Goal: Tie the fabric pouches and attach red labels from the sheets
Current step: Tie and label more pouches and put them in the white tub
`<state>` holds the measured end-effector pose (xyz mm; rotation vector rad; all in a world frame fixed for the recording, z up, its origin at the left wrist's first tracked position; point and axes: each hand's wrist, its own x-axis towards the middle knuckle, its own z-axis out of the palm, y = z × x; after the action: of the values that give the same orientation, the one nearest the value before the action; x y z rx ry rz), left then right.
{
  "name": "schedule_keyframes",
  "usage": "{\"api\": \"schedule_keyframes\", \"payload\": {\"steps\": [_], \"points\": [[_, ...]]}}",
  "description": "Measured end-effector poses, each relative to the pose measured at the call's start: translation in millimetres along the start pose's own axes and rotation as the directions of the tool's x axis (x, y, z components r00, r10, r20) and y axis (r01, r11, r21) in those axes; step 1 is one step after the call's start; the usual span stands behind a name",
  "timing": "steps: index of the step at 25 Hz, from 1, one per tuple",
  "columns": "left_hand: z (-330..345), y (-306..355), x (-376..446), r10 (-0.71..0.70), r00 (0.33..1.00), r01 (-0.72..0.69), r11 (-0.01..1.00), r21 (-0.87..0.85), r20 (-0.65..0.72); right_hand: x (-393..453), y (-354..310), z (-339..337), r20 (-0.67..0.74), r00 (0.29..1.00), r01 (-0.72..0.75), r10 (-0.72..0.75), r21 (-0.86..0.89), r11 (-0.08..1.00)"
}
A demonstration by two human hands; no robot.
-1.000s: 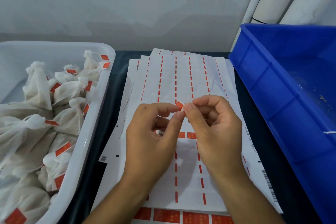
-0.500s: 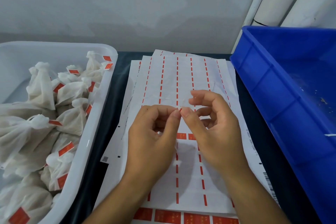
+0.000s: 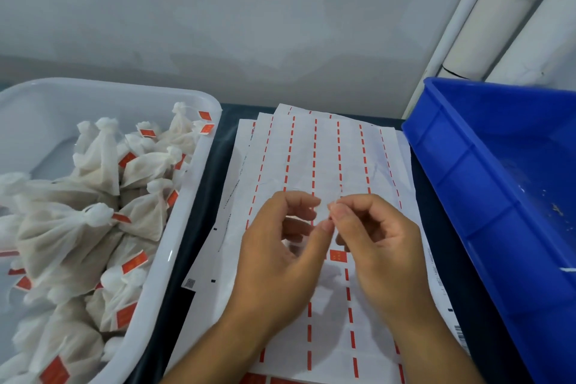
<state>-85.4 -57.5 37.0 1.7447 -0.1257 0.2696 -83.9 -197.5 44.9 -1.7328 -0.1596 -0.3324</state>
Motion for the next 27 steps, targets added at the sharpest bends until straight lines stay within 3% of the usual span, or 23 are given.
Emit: {"api": "schedule_keyframes", "payload": {"steps": [3,6,9,12,17,22,27], "points": [[-2,2,1,-0.013,0.992,0.003,0.997,-0.072,-0.129,4,-10,4,-0.079,0.997,0.024,-0.027,-0.038,0.999],[-8,1,8,-0.21,0.938,0.125,0.947,-0.295,-0.275,14,-31,17,-0.074,0.992,0.092,-0.102,-0.128,0.988],[-13,-6,18,-0.499,0.827,0.329,0.804,-0.496,-0.26,37,-58,36,0.007,0.982,0.188,-0.189,-0.169,0.968],[-14,-14,24,-0.65,0.728,0.42,0.675,-0.607,-0.219,69,-82,65,0.082,0.971,0.232,-0.223,-0.112,0.966],[-17,-13,28,-0.673,0.727,0.448,0.614,-0.65,-0.134,121,-106,135,0.174,0.968,0.182,-0.18,0.005,0.983],[-18,-14,27,-0.656,0.753,0.447,0.56,-0.697,-0.044,163,-110,184,0.306,0.933,0.217,-0.187,-0.066,0.974],[-22,-15,29,-0.666,0.743,0.442,0.567,-0.695,-0.071,174,-81,186,0.322,0.941,0.185,-0.106,-0.226,0.956]]}}
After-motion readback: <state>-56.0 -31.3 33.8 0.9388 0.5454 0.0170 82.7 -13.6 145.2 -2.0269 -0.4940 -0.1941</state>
